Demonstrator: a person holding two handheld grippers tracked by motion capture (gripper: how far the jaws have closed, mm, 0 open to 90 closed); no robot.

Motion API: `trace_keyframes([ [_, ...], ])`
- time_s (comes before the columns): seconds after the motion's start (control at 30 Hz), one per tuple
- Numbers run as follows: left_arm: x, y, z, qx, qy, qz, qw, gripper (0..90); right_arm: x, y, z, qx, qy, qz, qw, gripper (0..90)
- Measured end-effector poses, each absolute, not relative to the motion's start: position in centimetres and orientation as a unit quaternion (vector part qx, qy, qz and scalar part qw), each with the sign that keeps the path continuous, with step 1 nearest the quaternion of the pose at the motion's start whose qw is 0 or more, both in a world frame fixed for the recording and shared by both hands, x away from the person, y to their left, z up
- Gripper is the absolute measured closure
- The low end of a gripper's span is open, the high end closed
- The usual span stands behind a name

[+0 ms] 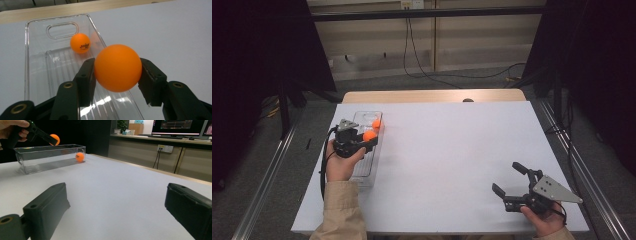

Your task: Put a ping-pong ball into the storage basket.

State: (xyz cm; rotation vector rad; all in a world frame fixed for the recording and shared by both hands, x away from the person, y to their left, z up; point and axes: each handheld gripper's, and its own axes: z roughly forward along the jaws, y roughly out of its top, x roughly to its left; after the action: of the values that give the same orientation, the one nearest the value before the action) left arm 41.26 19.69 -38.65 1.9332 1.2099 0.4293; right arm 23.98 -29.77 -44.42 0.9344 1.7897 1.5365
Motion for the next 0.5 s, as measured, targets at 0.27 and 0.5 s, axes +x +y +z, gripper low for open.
trace_keyframes([
  [0.27, 41.24, 20.13, -38.77, 0.761, 0.483, 0.173, 0.396, 50.7, 23.99, -29.77, -44.42, 0.352, 0.673, 0.578, 0.298, 4.0],
  [0.5, 41.26, 20.28, -38.87, 0.763, 0.485, 0.177, 0.389, 50.7, 24.0, -29.75, -44.43, 0.352, 0.674, 0.578, 0.298, 4.0],
])
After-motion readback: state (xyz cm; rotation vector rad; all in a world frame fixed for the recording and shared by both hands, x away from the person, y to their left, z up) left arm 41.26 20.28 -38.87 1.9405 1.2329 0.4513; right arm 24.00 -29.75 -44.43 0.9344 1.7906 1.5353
